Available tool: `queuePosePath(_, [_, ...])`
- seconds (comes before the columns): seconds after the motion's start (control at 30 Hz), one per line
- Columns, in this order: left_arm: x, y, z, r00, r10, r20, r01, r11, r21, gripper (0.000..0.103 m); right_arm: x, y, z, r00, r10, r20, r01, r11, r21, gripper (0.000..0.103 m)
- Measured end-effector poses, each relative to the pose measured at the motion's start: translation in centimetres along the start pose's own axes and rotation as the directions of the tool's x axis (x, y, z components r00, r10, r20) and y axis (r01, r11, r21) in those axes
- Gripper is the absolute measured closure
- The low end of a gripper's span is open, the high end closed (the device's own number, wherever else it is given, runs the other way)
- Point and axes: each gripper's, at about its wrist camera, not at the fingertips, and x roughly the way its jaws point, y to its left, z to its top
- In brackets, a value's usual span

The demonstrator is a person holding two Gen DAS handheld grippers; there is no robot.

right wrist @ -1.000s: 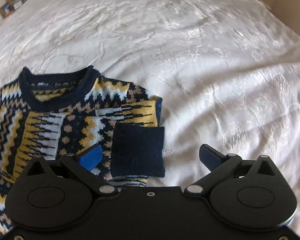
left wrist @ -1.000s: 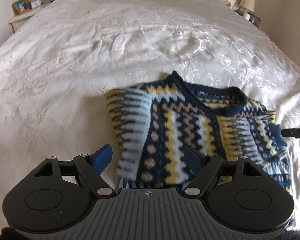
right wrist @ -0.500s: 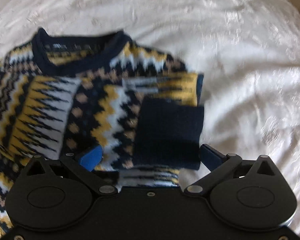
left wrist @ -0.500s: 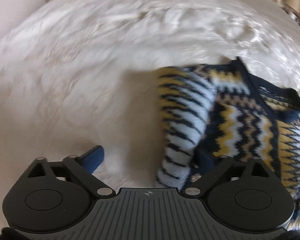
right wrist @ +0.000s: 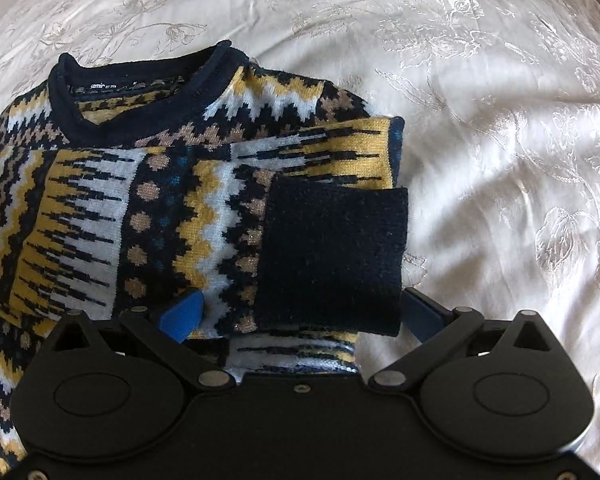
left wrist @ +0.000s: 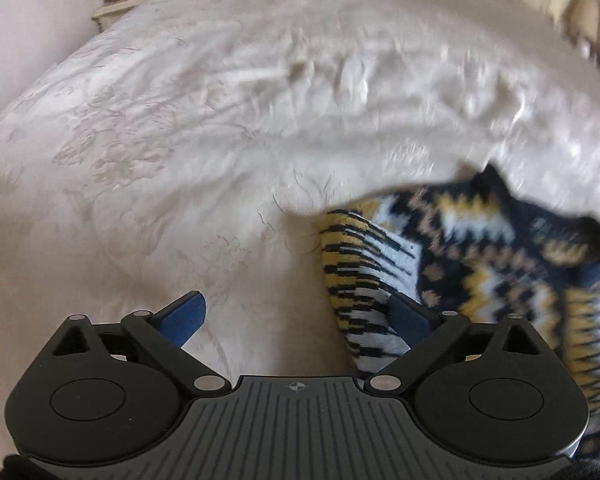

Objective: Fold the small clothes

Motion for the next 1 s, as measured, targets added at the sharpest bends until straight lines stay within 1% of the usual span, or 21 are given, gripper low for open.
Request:
queuePosePath(0.07, [1.0,-1.0,0.2,0.999,0.04,-0.01,-0.039,0.996,0.083,0.003,0.1,0.1,0.1,1.0,0.002,-0.002,-0.002,1.0,0.0,0.0])
queuePosePath(0.13, [1.8,-1.7,0.4,0.997,0.072,-0.01,-0.069,0.985,0.159,0.003,0.4,0.1,0.2,1.0,0.004,-0.004,-0.004,1.0,0.0,0.0])
queuePosePath(0.2, [2.0,-1.8,0.6,0.997,0.075,-0.013,-0.072,0.98,0.185,0.003,0.5,0.2,0.4,1.0,0.004,-0.004,-0.004,1.0,-0.002,0.0])
queuePosePath(0.27, [1.4,-1.2,0.9,0.998,0.065,0.001,-0.064,0.987,0.15,0.003,0.6,0.2,0.4,1.0,0.005,-0.005,-0.005,1.0,0.001,0.0])
queuePosePath(0.33, [0.0,0.0,0.9,0.998,0.053,0.04,-0.055,0.996,0.066,0.004,0.6,0.2,0.5,1.0,0.009,-0.004,-0.009,1.0,0.004,0.0])
queuePosePath(0.4, [-1.8,1.4,0.3,0.996,0.037,0.082,-0.035,0.999,-0.021,0.004,0.5,0.1,0.4,1.0,0.012,-0.001,-0.012,1.0,0.007,0.0])
queuePosePath(0.43, [-2.8,1.9,-0.3,0.994,0.033,0.103,-0.028,0.998,-0.05,0.004,0.6,0.0,0.4,1.0,0.014,-0.001,-0.014,1.0,0.008,0.0])
queuePosePath(0.47, [-3.5,2.2,-0.9,0.993,0.029,0.112,-0.022,0.998,-0.058,0.004,0.3,-0.1,0.2,1.0,0.014,0.0,-0.014,1.0,0.011,0.0])
queuePosePath(0.57, [-5.3,2.6,-3.7,0.994,0.031,0.108,-0.029,0.999,-0.019,0.004,0.3,-0.2,0.2,1.0,0.016,0.0,-0.016,1.0,0.014,0.0])
queuePosePath(0.67, [-6.5,2.2,-6.7,0.996,0.031,0.081,-0.034,0.999,0.033,0.004,0.2,-0.2,0.2,1.0,0.019,-0.002,-0.019,1.0,0.013,0.0])
queuePosePath(0.73, [-6.3,1.8,-7.8,0.999,0.013,0.051,-0.016,0.998,0.06,0.004,0.2,-0.2,0.2,1.0,0.02,-0.002,-0.02,1.0,0.015,0.0])
queuePosePath(0.83, [-5.1,0.9,-8.4,1.0,0.004,0.018,-0.006,0.995,0.096,0.004,0.2,-0.1,0.2,1.0,0.017,-0.004,-0.017,1.0,0.013,0.0])
queuePosePath(0.93, [-4.0,-0.2,-7.8,1.0,-0.002,0.031,-0.002,0.993,0.121,0.004,0.2,-0.1,0.2,1.0,0.015,-0.006,-0.015,1.0,0.011,0.0])
queuePosePath(1.0, [-3.3,-1.1,-6.7,0.998,-0.016,0.054,0.008,0.99,0.142,0.004,0.2,0.0,0.2,1.0,0.014,-0.008,-0.014,1.0,0.007,0.0])
